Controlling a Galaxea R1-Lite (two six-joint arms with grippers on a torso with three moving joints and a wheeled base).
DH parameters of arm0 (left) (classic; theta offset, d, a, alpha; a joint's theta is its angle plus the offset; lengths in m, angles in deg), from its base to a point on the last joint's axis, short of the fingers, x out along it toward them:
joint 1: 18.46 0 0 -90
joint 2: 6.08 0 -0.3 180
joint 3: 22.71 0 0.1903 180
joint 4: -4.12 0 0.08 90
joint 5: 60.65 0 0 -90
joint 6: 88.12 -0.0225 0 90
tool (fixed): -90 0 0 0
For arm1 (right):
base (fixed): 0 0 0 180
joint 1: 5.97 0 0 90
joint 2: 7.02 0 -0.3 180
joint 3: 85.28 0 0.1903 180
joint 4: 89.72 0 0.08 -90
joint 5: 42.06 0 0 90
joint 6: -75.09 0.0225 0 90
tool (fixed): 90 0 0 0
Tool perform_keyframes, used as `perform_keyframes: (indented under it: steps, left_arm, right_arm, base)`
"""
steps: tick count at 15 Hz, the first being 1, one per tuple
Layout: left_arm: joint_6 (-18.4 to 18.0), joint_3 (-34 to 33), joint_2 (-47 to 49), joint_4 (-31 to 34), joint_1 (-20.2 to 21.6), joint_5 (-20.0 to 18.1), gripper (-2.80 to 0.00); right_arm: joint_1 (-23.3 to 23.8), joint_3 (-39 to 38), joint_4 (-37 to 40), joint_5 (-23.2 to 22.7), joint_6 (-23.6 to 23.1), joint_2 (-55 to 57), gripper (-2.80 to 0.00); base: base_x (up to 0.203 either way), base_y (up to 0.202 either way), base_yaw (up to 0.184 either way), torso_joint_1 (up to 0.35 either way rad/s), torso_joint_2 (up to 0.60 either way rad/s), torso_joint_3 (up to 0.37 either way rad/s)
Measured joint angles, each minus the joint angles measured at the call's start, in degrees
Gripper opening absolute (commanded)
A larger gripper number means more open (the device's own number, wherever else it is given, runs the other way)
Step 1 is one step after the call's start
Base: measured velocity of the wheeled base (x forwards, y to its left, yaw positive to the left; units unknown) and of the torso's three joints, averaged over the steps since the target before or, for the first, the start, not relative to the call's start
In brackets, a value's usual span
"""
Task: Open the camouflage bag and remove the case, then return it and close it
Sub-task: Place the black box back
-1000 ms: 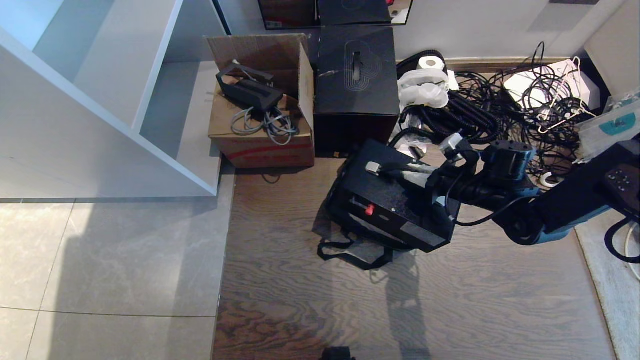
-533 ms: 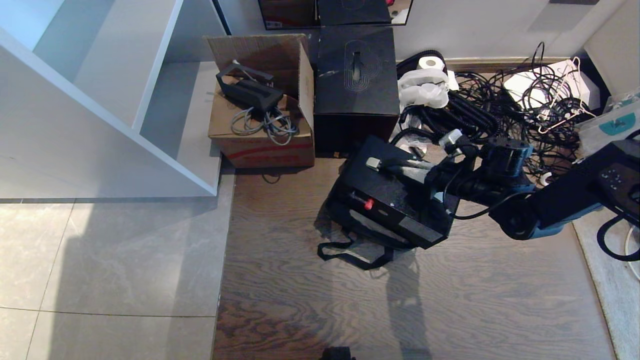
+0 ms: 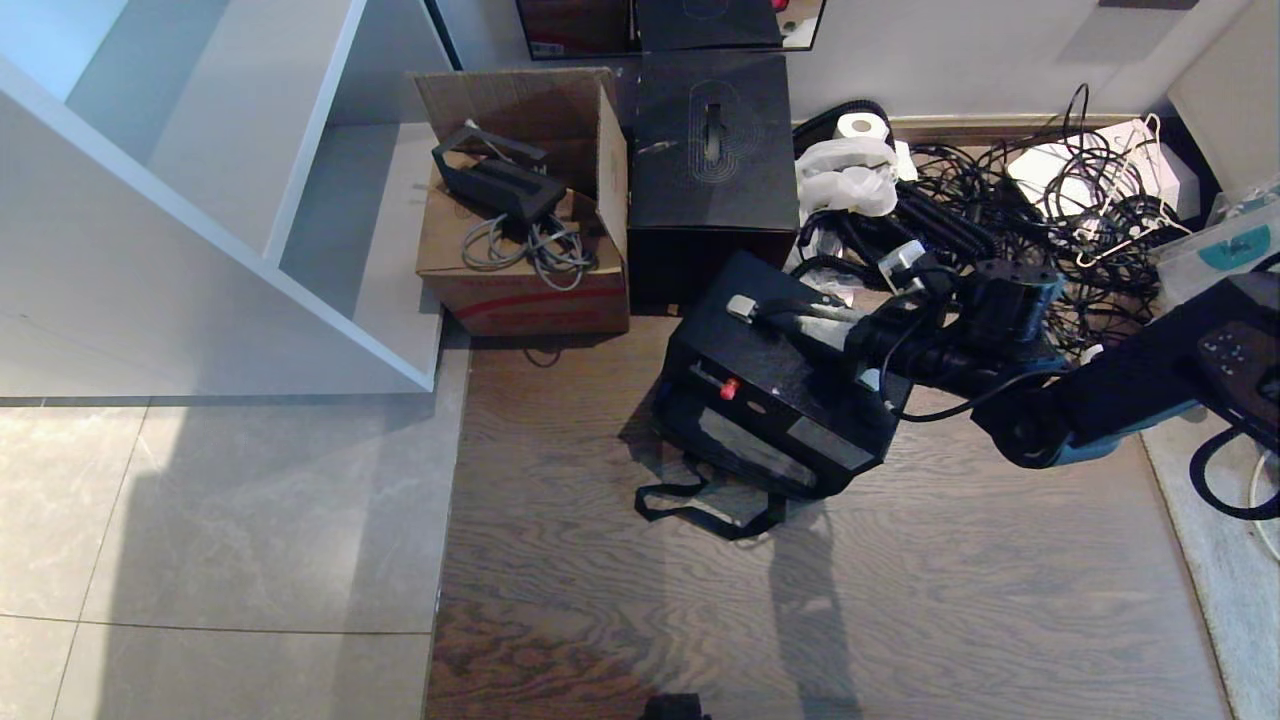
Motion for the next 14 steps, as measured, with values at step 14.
perform_keyframes:
  steps: [14]
  left_arm:
    - [0.02,-0.02,0.00,0.03,-0.07,-0.02,-2.80]
  right_arm:
    - [-0.04,-1.21,-3.39,0.07,1.04,2.47,-2.80]
  base:
    - [0.000,0.000,0.000,0.000,0.00,0.000]
